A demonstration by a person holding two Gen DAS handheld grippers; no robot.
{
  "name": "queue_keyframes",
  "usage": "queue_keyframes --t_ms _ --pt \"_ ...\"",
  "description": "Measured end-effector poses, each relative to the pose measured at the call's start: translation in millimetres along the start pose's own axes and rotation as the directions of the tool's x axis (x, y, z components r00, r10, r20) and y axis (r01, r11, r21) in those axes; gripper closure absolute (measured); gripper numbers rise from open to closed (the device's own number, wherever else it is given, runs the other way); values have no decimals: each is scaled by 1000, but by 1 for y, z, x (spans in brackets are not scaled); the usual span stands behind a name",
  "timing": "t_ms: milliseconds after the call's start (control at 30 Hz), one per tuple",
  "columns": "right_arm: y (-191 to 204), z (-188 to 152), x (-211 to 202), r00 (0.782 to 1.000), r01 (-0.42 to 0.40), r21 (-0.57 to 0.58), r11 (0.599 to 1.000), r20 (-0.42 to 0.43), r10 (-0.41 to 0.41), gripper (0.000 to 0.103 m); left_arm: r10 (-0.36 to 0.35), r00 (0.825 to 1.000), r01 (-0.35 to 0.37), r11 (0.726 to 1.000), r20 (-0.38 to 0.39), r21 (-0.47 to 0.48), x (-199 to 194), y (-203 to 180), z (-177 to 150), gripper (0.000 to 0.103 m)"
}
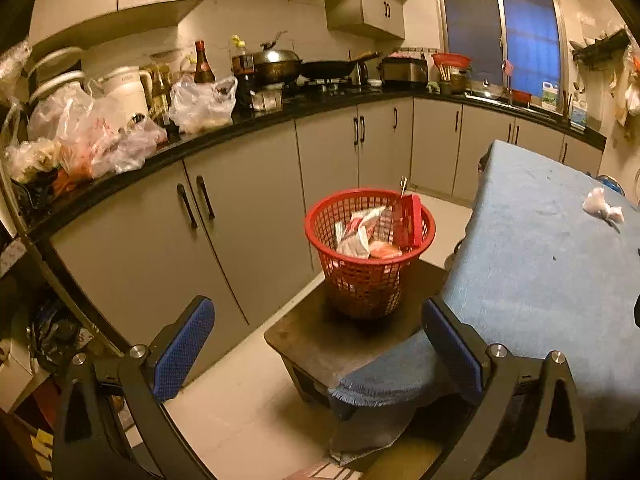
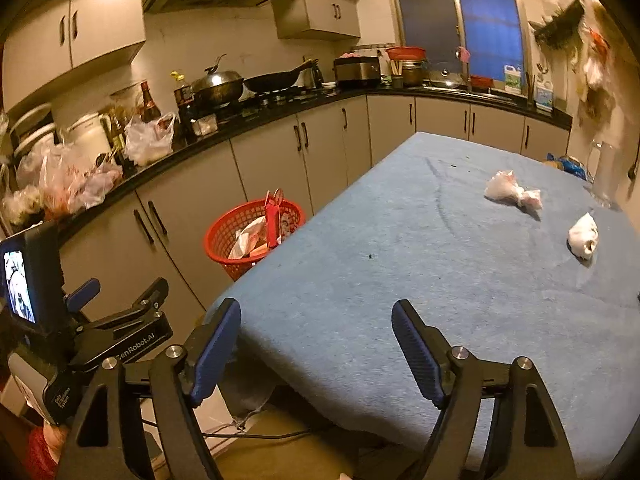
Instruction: Collect trash
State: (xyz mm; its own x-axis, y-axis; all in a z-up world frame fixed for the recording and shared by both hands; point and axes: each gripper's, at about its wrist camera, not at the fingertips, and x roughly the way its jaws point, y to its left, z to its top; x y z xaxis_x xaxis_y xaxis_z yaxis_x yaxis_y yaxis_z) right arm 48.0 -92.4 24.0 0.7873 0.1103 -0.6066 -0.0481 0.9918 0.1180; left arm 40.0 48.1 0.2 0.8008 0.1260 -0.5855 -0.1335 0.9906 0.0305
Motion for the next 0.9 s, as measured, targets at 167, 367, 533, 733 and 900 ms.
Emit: queue_keyframes --t_ms 167,367,533,733,900 --pt "5 -2 4 1000 7 -28 1000 -14 -7 17 6 1000 -8 998 -26 -57 8 11 -4 0" --pt "9 -6 5 1000 0 -48 999 -28 -2 16 9 1000 -11 999 -20 -53 7 11 -6 0" --pt "13 -8 3 1000 7 -68 998 -17 -8 14 1 1000 -2 999 -21 -47 5 8 -4 0" --pt "11 -6 2 1000 7 -53 999 -7 -7 12 13 1000 -13 999 -13 -49 4 9 -2 0" --pt "10 -6 3 1000 5 -45 999 -7 -5 11 14 1000 -15 999 -10 -46 3 7 -3 0"
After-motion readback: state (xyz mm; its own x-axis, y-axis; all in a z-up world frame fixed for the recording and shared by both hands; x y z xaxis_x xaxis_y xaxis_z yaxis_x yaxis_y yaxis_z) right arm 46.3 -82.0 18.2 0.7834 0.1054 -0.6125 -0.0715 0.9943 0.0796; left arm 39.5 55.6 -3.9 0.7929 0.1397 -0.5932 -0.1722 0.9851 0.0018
